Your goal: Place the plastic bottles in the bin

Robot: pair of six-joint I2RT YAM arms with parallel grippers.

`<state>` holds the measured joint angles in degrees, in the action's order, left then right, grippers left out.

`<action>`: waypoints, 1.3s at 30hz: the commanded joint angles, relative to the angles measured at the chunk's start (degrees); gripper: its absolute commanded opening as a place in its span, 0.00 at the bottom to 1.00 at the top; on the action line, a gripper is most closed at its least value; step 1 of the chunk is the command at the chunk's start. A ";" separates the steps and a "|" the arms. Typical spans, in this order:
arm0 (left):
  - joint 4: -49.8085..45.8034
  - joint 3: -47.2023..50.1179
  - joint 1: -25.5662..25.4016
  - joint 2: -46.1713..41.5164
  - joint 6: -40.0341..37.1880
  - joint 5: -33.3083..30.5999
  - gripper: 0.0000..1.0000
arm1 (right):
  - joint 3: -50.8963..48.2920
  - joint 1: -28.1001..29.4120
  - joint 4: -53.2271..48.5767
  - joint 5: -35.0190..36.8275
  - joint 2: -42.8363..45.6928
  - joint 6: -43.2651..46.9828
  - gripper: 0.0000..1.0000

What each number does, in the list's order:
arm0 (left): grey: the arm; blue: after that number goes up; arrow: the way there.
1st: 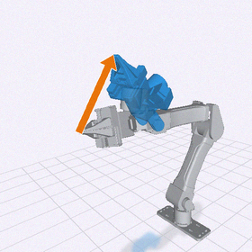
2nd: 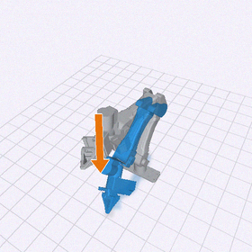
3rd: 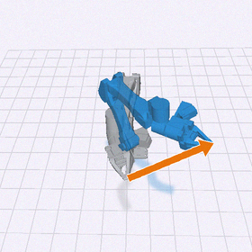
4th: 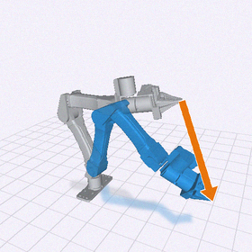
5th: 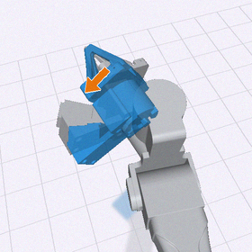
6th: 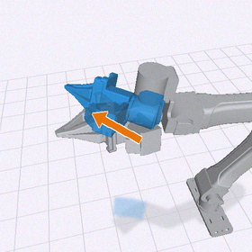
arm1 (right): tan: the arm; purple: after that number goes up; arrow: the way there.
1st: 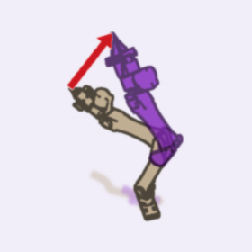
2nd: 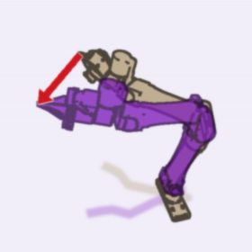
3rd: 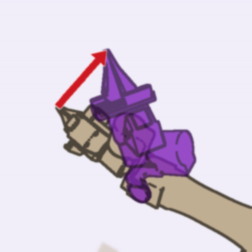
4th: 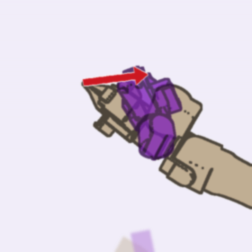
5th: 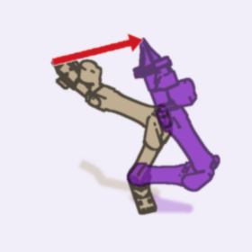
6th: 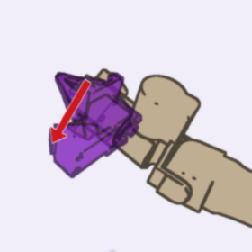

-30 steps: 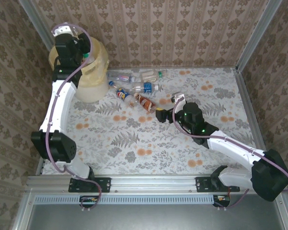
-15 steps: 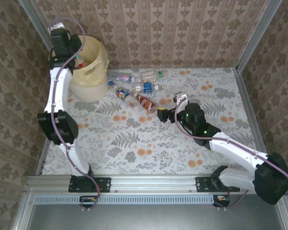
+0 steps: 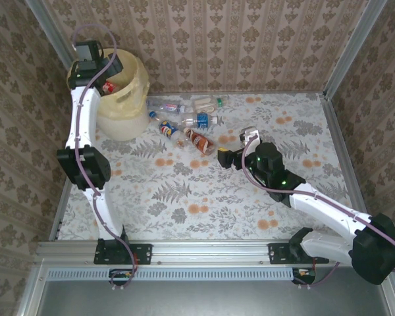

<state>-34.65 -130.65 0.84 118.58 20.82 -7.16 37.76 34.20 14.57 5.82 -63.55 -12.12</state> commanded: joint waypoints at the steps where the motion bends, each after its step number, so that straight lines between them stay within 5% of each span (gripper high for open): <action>1: -1.76 -1.28 0.35 -2.03 0.65 1.43 0.96 | -0.61 0.35 -0.94 1.73 1.32 -0.49 1.00; 20: 6.13 9.19 -3.65 -11.47 -0.83 10.69 1.00 | -0.05 0.00 -1.73 6.29 -3.80 -5.03 1.00; 29: 6.19 11.92 -7.34 -14.54 0.91 16.25 1.00 | 2.08 -0.06 -3.99 1.93 -8.91 -3.93 1.00; 39: 12.17 26.78 -11.10 -24.72 5.95 21.95 1.00 | 5.10 -0.09 -4.25 -1.10 -16.47 -3.61 1.00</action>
<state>-25.41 -105.97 -9.87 97.69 24.40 11.90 40.71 34.17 10.90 6.37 -78.48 -16.25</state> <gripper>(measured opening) 0.999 0.999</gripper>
